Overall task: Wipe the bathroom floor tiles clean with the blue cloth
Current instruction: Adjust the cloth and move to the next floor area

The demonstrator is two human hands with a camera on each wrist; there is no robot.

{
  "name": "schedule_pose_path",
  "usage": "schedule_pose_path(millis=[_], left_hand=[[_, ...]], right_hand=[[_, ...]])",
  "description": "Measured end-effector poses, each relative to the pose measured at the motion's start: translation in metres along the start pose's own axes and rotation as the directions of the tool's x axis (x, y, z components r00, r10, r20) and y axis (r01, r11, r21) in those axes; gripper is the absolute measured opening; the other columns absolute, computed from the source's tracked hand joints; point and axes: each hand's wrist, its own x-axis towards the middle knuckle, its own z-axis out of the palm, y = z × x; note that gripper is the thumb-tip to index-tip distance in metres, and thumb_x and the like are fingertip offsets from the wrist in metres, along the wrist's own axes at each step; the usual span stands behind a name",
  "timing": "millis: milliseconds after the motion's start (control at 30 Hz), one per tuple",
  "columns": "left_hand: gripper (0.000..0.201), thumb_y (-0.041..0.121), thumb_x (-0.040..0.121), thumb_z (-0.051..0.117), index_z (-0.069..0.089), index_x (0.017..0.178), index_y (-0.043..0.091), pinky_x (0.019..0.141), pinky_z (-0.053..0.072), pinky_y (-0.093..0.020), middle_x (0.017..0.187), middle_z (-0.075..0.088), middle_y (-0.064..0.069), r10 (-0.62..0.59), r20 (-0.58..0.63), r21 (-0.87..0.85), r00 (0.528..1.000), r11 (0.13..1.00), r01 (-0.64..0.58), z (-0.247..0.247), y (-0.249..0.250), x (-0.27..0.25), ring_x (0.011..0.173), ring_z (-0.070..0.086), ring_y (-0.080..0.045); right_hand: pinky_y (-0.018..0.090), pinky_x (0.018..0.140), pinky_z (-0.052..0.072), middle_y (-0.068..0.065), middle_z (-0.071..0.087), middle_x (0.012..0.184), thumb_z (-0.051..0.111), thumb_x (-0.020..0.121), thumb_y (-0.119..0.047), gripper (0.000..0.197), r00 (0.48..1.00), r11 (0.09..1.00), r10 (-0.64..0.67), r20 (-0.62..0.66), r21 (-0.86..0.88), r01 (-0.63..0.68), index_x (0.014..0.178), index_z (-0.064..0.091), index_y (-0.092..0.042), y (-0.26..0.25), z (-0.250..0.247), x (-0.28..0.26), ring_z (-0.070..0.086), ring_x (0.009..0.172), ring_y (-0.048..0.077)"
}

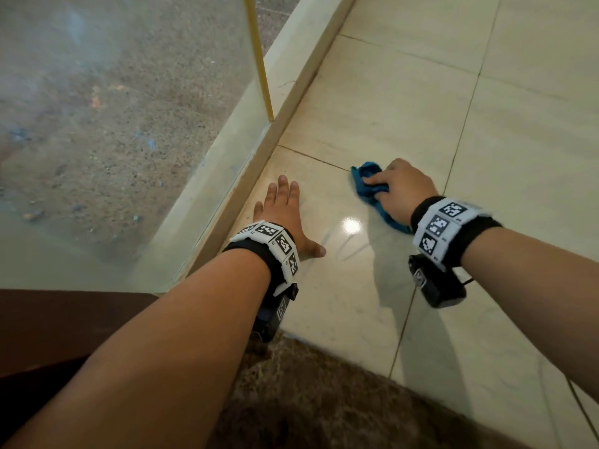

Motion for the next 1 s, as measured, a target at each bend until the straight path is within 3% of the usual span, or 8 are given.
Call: schedule_pose_path(millis=[167, 267, 333, 400, 533, 733, 900, 1000], left_hand=[[0.134, 0.064, 0.069, 0.073, -0.021, 0.150, 0.014, 0.121, 0.004, -0.044, 0.157, -0.028, -0.005, -0.003, 0.000, 0.009, 1.000, 1.000, 0.003, -0.001, 0.001, -0.001, 0.147, -0.017, -0.024], [0.134, 0.062, 0.069, 0.074, -0.020, 0.150, 0.013, 0.121, 0.004, -0.046, 0.157, -0.028, -0.006, -0.007, 0.019, 0.012, 1.000, 1.000, 0.007, -0.004, 0.001, -0.002, 0.147, -0.017, -0.024], [0.134, 0.063, 0.069, 0.074, -0.021, 0.150, 0.013, 0.119, 0.001, -0.051, 0.157, -0.028, -0.007, -0.015, 0.030, 0.052, 0.999, 0.999, 0.013, -0.008, 0.005, -0.001, 0.147, -0.018, -0.025], [0.137, 0.068, 0.066, 0.073, -0.024, 0.149, 0.015, 0.116, -0.003, -0.057, 0.156, -0.030, -0.008, 0.017, 0.002, 0.124, 1.000, 0.992, -0.017, -0.012, 0.015, -0.001, 0.146, -0.021, -0.026], [0.145, 0.074, 0.058, 0.073, -0.028, 0.147, 0.020, 0.113, -0.008, -0.058, 0.153, -0.036, -0.005, 0.206, 0.046, 0.212, 0.977, 0.954, -0.211, -0.004, 0.038, -0.003, 0.144, -0.026, -0.026], [0.147, 0.066, 0.058, 0.079, -0.027, 0.147, 0.019, 0.116, -0.002, -0.055, 0.153, -0.036, -0.005, 0.221, 0.118, 0.259, 0.968, 0.934, -0.245, 0.012, 0.026, -0.007, 0.144, -0.025, -0.026], [0.145, 0.068, 0.059, 0.077, -0.027, 0.147, 0.019, 0.116, -0.001, -0.055, 0.153, -0.036, -0.005, 0.224, 0.113, 0.279, 0.968, 0.928, -0.248, 0.014, 0.026, -0.006, 0.144, -0.025, -0.027], [0.145, 0.069, 0.059, 0.077, -0.027, 0.148, 0.020, 0.116, -0.001, -0.054, 0.154, -0.035, -0.005, 0.229, 0.109, 0.280, 0.967, 0.927, -0.250, 0.014, 0.025, -0.007, 0.145, -0.024, -0.026]], right_hand=[[0.033, 0.087, 0.039, 0.002, 0.045, 0.118, 0.053, 0.092, -0.016, 0.038, 0.945, 0.956, -0.284, 0.159, -0.026, 0.292, 0.127, 0.057, -0.030, -0.025, 0.014, -0.034, 0.051, 0.102, 0.027], [0.032, 0.088, 0.038, 0.006, 0.045, 0.115, 0.054, 0.090, -0.013, 0.035, 0.997, 0.997, -0.072, 0.001, 0.038, 0.072, 0.122, 0.060, -0.025, 0.009, 0.004, -0.013, 0.049, 0.102, 0.028], [0.034, 0.094, 0.038, 0.010, 0.043, 0.120, 0.055, 0.089, -0.010, 0.035, 0.989, 0.994, 0.091, -0.113, 0.072, -0.083, 0.122, 0.060, -0.022, 0.026, 0.002, -0.014, 0.044, 0.108, 0.031], [0.037, 0.097, 0.038, 0.010, 0.041, 0.127, 0.054, 0.090, -0.009, 0.040, 0.994, 0.999, 0.036, -0.099, -0.005, -0.037, 0.128, 0.057, -0.022, 0.022, 0.010, -0.028, 0.040, 0.114, 0.031], [0.039, 0.089, 0.042, 0.003, 0.045, 0.119, 0.057, 0.090, -0.015, 0.040, 0.958, 0.953, -0.285, 0.045, -0.097, 0.288, 0.127, 0.056, -0.029, 0.005, 0.022, -0.051, 0.044, 0.107, 0.026], [0.034, 0.086, 0.039, 0.011, 0.046, 0.114, 0.055, 0.089, -0.007, 0.040, 0.998, 1.000, 0.026, -0.049, -0.014, -0.027, 0.126, 0.059, -0.022, 0.031, 0.005, -0.021, 0.048, 0.103, 0.033], [0.040, 0.082, 0.042, 0.003, 0.046, 0.107, 0.057, 0.090, -0.017, 0.036, 0.931, 0.932, -0.354, 0.094, -0.050, 0.359, 0.123, 0.060, -0.031, -0.008, 0.025, -0.068, 0.045, 0.095, 0.026], [0.039, 0.083, 0.042, 0.005, 0.047, 0.105, 0.056, 0.091, -0.018, 0.031, 0.970, 0.970, -0.242, 0.038, 0.003, 0.242, 0.120, 0.063, -0.026, 0.004, 0.018, -0.046, 0.047, 0.096, 0.027]])
